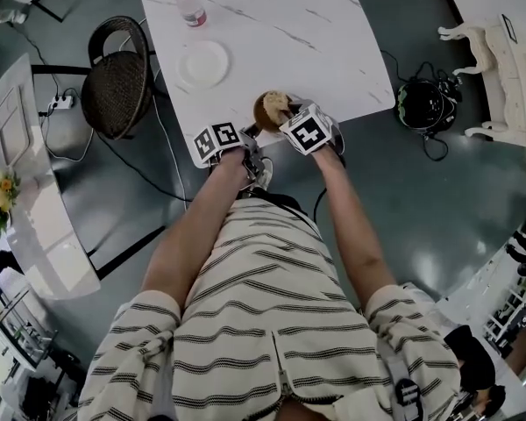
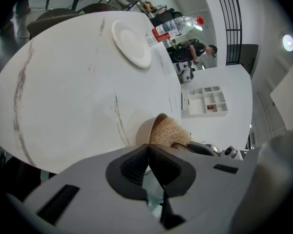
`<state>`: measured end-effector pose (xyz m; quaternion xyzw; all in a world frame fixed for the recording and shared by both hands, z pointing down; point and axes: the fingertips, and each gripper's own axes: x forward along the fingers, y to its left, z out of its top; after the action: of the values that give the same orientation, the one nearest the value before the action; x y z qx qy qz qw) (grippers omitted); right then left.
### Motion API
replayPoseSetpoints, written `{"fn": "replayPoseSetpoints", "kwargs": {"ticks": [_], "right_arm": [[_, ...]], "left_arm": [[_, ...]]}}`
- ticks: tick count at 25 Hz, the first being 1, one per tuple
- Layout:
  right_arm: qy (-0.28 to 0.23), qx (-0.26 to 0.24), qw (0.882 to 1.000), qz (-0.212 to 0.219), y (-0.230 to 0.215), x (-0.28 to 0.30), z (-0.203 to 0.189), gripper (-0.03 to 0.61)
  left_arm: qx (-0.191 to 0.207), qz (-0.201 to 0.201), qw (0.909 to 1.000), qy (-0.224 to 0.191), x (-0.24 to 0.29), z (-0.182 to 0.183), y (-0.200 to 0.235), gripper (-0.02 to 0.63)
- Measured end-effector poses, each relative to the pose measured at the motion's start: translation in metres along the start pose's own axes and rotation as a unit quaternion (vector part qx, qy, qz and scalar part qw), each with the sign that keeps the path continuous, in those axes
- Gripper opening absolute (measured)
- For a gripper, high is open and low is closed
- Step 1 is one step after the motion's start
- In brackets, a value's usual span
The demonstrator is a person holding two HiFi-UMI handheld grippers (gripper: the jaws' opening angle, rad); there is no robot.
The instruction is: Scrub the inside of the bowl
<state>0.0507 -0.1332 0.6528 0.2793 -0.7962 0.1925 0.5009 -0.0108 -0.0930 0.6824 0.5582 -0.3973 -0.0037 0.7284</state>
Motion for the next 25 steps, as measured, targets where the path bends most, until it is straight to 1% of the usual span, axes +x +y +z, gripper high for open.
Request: {"fn": "replayPoseSetpoints", "kwargs": {"ticks": [5, 9, 14, 17, 20, 25], "right_arm": [[-0.029, 0.031, 0.999, 0.016, 0.004, -0.006, 0.005, 0.06], [-0.077, 0.075, 0.994, 0.029, 0.003, -0.016, 0.011, 0.06], [-0.132, 0.139, 0.981, 0.04, -0.003, -0.034, 0.015, 0.06], [-0.16, 0.166, 0.973, 0.035, -0.006, -0.043, 0.018, 0.06], [-0.191, 0.194, 0.962, 0.027, -0.008, -0.05, 0.019, 0.06], [-0.222, 0.228, 0.948, 0.027, -0.007, -0.056, 0.021, 0.06]], "left_arm": [[0.001, 0.0, 1.0, 0.0, -0.001, 0.001, 0.0, 0.008], [0.001, -0.004, 1.0, -0.001, -0.003, 0.001, -0.001, 0.008], [0.001, -0.009, 1.0, -0.001, -0.003, -0.001, -0.004, 0.008], [0.001, -0.014, 0.9999, 0.0, -0.004, 0.0, -0.006, 0.008], [0.01, -0.016, 0.9998, 0.0, -0.004, 0.0, -0.008, 0.009], [0.015, -0.016, 0.9997, -0.006, -0.006, 0.002, -0.009, 0.009]]}}
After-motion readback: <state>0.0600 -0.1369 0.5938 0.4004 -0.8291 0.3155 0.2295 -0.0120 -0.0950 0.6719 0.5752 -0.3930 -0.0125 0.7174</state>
